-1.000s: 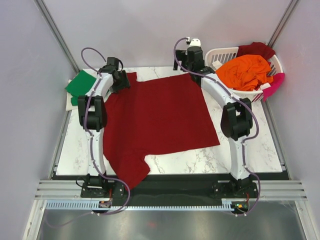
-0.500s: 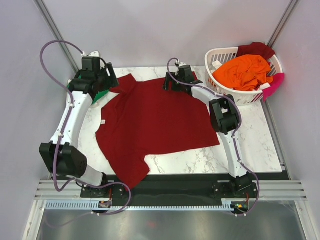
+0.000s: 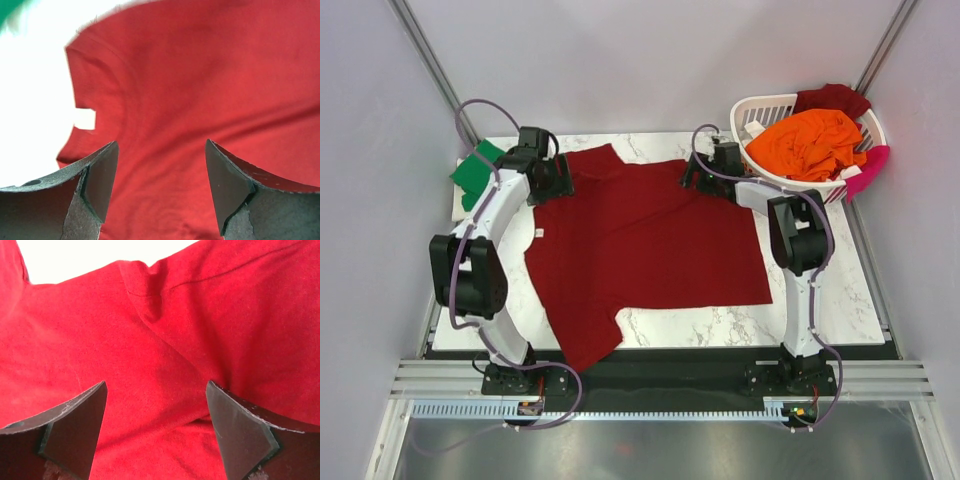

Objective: Fold and stack the t-shirts
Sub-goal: Flatten the tshirt out

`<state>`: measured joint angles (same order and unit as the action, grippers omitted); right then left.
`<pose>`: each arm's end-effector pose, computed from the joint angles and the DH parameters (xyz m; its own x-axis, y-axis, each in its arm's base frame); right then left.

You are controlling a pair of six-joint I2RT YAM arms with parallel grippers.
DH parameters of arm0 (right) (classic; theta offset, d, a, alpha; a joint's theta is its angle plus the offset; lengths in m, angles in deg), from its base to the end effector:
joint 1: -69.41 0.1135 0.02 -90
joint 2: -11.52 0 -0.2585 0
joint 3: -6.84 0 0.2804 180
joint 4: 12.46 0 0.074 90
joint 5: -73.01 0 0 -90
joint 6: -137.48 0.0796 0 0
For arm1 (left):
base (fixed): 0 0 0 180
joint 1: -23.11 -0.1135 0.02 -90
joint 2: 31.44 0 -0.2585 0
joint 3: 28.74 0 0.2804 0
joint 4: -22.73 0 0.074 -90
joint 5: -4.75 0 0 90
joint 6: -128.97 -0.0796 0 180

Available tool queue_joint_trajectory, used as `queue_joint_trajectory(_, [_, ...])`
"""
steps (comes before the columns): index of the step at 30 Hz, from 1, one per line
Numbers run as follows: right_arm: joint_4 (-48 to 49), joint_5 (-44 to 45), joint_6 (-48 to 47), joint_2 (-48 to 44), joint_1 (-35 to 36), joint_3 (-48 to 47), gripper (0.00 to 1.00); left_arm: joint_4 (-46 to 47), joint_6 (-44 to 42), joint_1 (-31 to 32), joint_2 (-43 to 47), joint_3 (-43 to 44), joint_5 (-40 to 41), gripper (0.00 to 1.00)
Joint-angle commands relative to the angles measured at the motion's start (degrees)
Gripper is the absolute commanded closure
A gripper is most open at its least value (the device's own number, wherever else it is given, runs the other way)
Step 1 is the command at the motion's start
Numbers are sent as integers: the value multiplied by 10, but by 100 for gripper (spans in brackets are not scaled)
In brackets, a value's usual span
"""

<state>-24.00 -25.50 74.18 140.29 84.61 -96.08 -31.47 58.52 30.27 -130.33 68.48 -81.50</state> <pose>0.5330 0.1570 0.1000 -0.6910 0.2727 -0.6694 -0.0697 0.8966 0.4373 0.4236 -0.0480 0.2337 -0.8034 -0.2356 -0.5468 -0.1919 0.9718 -0.1367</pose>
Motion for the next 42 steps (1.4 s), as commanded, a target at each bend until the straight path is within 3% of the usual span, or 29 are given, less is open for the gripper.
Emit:
queue_joint_trajectory(1, [-70, 39, 5, -4, -23, 100, 10, 21, -9, 3, -38, 86, -13, 23])
queue_joint_trajectory(8, [-81, -59, -33, 3, -18, 63, 8, 16, -8, 14, -147, 207, -35, 24])
queue_joint_trajectory(16, [-188, -111, -102, 59, 53, -93, 2, 20, 3, 37, -127, 165, 5, 24])
queue_joint_trajectory(21, [-229, -49, -117, 8, 69, -74, 2, 37, 22, 44, -121, 143, -12, 24])
queue_joint_trajectory(25, [-252, 37, -126, -86, 68, -30, 2, 72, 41, 53, -156, 121, -35, 25])
queue_joint_trajectory(30, [-271, 124, -137, -144, 67, 2, 2, 84, 51, 55, -270, 207, -68, 25])
queue_joint_trajectory(35, [-275, 98, -131, -119, 53, -28, 2, 78, 46, 50, -337, 253, -62, 25])
queue_joint_trajectory(42, [-273, 87, -116, -13, 40, -173, 2, 78, 86, 15, -315, 168, -45, 25])
